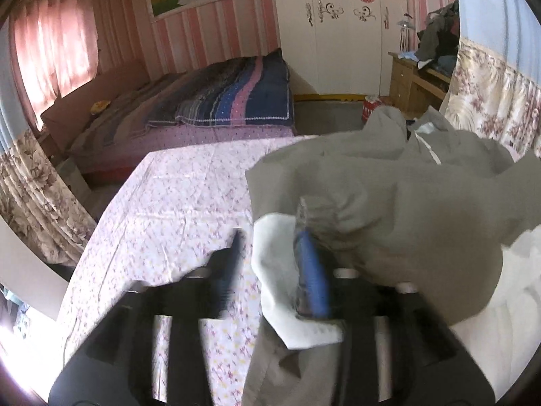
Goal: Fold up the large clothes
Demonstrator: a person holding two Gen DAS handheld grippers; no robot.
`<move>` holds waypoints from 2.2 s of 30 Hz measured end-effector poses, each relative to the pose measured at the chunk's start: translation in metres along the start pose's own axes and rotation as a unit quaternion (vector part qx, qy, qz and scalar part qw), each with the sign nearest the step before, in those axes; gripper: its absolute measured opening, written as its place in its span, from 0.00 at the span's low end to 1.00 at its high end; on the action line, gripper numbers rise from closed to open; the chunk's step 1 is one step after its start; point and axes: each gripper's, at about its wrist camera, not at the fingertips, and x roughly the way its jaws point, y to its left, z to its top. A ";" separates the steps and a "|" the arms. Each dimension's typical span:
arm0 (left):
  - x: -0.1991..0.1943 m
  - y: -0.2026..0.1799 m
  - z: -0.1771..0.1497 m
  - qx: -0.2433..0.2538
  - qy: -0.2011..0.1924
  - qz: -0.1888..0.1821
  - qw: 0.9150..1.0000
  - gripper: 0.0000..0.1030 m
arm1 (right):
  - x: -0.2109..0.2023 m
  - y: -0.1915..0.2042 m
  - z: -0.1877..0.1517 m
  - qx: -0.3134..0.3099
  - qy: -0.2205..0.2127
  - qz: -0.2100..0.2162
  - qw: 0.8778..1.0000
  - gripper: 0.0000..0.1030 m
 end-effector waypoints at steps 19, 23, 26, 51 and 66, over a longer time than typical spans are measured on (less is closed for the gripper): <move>0.056 -0.042 0.039 0.024 0.009 -0.028 0.999 0.18 | 0.025 0.007 0.039 -0.024 -0.040 0.031 0.998 0.26; 0.057 -0.042 0.058 0.018 -0.007 0.006 1.000 0.18 | 0.036 0.021 0.062 -0.041 -0.046 0.019 0.998 0.26; 0.082 -0.045 0.053 0.015 0.034 0.017 0.999 0.19 | 0.077 0.026 0.059 -0.039 0.003 0.000 0.999 0.42; 0.054 -0.046 -0.018 0.047 0.067 -0.032 0.996 0.83 | 0.007 -0.003 -0.050 -0.003 0.023 0.034 0.999 0.54; -0.004 -0.018 -0.007 0.000 0.035 -0.051 0.998 0.39 | -0.030 -0.023 -0.040 -0.018 0.011 0.017 1.000 0.00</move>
